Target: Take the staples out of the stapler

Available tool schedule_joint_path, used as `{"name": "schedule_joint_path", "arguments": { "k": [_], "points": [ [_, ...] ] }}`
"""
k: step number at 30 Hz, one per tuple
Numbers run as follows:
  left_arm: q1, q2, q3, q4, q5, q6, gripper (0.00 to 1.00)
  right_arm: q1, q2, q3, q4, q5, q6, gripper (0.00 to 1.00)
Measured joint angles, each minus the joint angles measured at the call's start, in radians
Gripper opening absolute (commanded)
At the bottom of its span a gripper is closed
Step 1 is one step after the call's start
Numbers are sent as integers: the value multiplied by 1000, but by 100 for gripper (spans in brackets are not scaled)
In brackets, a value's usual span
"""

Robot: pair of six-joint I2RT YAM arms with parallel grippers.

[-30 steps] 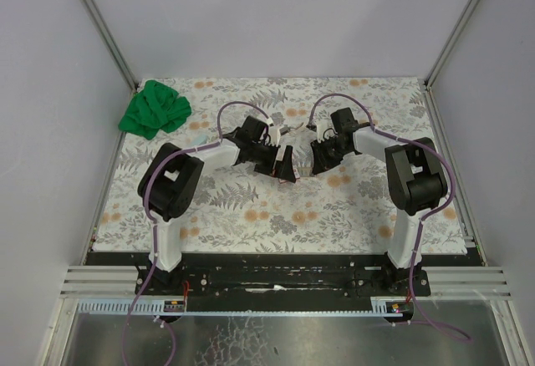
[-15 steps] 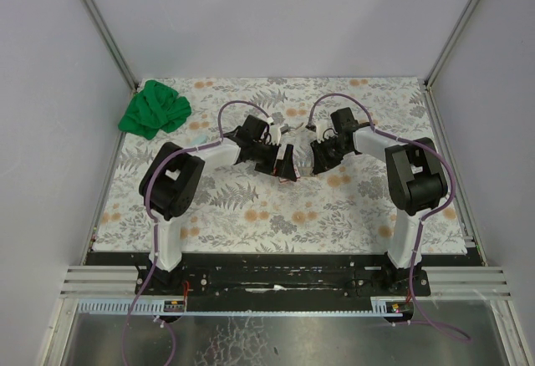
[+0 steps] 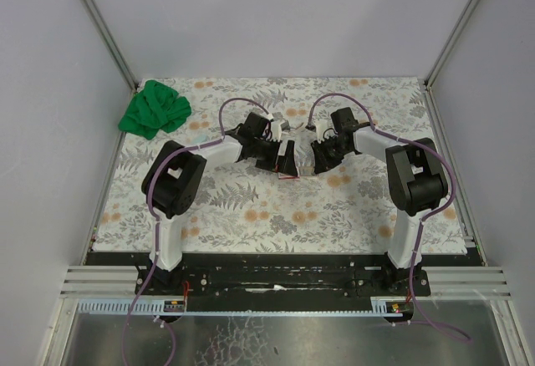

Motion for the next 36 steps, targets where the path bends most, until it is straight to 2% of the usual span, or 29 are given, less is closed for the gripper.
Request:
{"name": "schedule_joint_path", "arguments": {
  "k": [21, 36],
  "points": [
    [0, 2, 3, 4, -21, -18, 100, 1, -2, 0, 1, 20, -13, 22],
    [0, 2, 0, 10, -20, -26, 100, 1, -2, 0, 8, 32, 71, 23]
  ]
}}
